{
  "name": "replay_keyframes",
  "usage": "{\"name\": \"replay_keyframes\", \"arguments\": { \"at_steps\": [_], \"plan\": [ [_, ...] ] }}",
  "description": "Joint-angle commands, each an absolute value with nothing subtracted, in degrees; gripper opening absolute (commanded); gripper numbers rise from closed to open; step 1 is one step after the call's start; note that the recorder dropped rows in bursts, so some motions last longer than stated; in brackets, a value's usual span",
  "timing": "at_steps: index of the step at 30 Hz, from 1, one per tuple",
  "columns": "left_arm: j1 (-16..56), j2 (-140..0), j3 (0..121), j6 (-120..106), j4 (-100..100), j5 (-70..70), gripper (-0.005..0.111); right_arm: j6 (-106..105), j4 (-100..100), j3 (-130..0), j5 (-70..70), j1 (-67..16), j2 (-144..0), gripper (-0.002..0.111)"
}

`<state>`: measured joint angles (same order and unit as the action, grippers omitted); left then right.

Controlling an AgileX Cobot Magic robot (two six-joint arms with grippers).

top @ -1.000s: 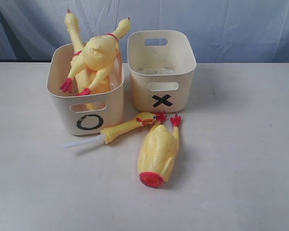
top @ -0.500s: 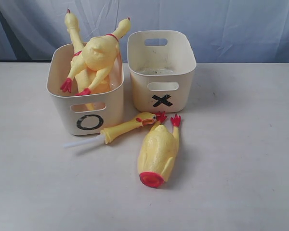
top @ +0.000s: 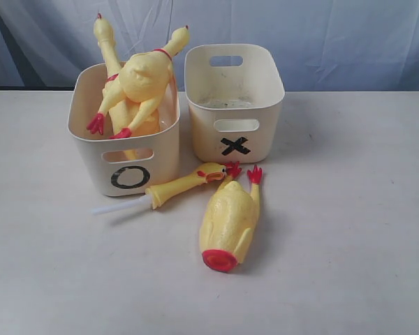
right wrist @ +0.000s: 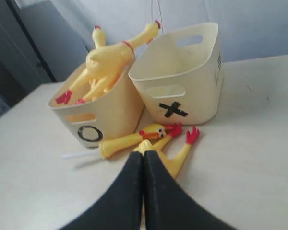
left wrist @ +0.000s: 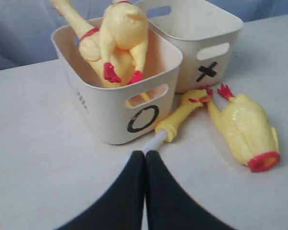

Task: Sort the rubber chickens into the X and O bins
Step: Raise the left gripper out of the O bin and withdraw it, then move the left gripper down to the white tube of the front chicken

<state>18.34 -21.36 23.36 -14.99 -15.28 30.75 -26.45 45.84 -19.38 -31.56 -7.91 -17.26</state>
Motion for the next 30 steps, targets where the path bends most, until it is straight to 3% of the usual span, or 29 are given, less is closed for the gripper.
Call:
{"name": "replay_keyframes", "arguments": {
  "at_steps": [1, 8, 11, 15, 18, 30],
  "plan": [
    [18.56, -25.85, 23.02, -30.93, -25.4, 31.02, 0.0, -27.39, 39.13, -24.3, -36.71, -8.05, -24.01, -0.001],
    [18.56, -39.3, 23.02, -54.68, -33.46, 27.26, 0.004, -27.39, 39.22, -25.81, -37.97, -8.05, -30.15, -0.001],
    [18.56, -45.32, 23.02, -63.07, -39.73, 22.57, 0.016, -27.39, 39.7, -25.81, -38.08, -8.05, -30.26, -0.001],
    [18.56, -53.86, 24.59, -71.27, -43.99, 21.74, 0.043, -27.39, 39.69, -25.81, -39.31, -8.05, -30.26, -0.001],
    [18.56, -59.71, 26.14, -75.33, -45.2, 19.38, 0.052, -27.14, 40.5, -25.81, -39.88, -8.05, -30.26, -0.001],
    [18.56, -79.94, 32.94, -86.77, -48.63, 18.35, 0.053, -27.14, 42.07, -25.81, -40.21, -8.05, -30.26, -0.001]
  ]
}}
